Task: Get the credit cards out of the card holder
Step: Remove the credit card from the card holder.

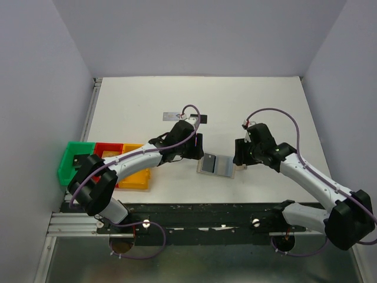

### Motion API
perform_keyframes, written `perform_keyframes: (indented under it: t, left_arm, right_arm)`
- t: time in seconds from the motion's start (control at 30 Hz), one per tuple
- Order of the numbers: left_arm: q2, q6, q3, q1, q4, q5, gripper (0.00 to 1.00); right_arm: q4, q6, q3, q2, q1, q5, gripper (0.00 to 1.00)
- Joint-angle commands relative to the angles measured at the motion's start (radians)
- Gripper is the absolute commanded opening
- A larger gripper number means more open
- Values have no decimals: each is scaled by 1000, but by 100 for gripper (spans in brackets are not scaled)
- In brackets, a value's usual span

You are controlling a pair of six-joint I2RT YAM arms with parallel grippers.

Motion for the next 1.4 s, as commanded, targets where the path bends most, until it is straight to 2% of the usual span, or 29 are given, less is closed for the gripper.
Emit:
perform_keyframes:
  t: [0.0,0.07,0.17,0.27,0.4,0.47,0.53,0.7,0.87,1.37]
  left_arm:
    - [-36,-6,-15,3,39,42,66]
    - [-32,-8,-13,5,62,59,65]
    - [-13,-14,-16,5,113,105,61]
    - [14,-19,-15,5,153,137,51]
    - [72,-23,0,5,154,128,16]
    - [102,-25,7,5,148,122,6]
    - [125,-34,-1,3,153,122,2]
    - [162,-57,-15,5,200,131,0]
    - [191,-60,-19,5,223,131,0]
    - [240,-57,-27,5,216,115,0]
  right_arm:
    - [-68,-22,88,-68,33,115,63]
    - [-27,-28,92,-94,47,43,62]
    - [149,4,28,-112,44,-184,59]
    - [318,100,-33,-71,47,-318,57]
    - [470,203,-99,10,46,-382,47]
    - [533,242,-125,46,46,-393,43]
    - [594,271,-141,84,46,-420,43]
    - [677,316,-165,184,44,-444,43]
    - [711,319,-181,256,44,-437,36]
    - [688,297,-190,353,32,-365,38]
